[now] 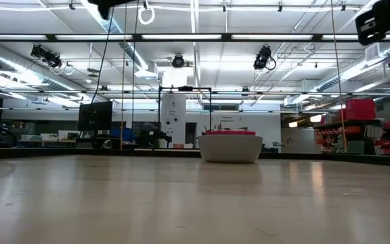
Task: Nest bowls inside each other
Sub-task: Return to Home Position
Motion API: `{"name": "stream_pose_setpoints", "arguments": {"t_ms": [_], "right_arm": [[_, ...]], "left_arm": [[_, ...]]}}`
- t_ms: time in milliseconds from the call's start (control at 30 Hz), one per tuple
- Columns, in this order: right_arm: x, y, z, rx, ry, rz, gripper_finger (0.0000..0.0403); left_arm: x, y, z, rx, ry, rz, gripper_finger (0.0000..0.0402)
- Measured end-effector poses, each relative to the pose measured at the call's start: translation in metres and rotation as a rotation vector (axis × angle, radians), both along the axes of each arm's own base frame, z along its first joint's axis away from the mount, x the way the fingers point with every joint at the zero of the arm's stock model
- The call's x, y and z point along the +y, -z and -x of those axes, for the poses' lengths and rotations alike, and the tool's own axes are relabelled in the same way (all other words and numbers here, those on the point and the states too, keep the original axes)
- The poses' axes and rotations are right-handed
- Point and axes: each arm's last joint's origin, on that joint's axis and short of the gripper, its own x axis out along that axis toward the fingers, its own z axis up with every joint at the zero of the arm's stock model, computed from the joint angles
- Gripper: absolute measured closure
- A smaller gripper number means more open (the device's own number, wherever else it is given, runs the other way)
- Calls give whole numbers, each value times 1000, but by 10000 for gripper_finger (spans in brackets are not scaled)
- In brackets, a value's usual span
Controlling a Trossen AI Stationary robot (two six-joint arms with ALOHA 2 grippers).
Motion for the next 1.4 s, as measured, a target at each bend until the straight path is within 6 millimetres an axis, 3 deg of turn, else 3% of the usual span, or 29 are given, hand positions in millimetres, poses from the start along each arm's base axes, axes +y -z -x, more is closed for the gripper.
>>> {"name": "stream_pose_setpoints", "arguments": {"t_ms": [200, 333, 467, 800, 1100, 1400], "right_arm": [[-2, -15, 9, 31, 47, 28, 131], [-4, -15, 10, 59, 96, 44, 142], [-5, -11, 10, 115, 163, 58, 152], [-7, -6, 9, 140, 213, 84, 174], [-7, 20, -3, 179, 263, 92, 191], [-5, 49, -16, 142, 266, 101, 210]], "left_arm": [[-6, 34, 84, -131, 99, 110, 383], [-5, 60, 117, -121, 142, 185, 381], [-4, 82, 135, -102, 156, 264, 389], [-6, 85, 126, -116, 156, 244, 384], [-10, 131, 105, -138, 142, 210, 384], [-10, 149, 103, -111, 138, 227, 384]]}}
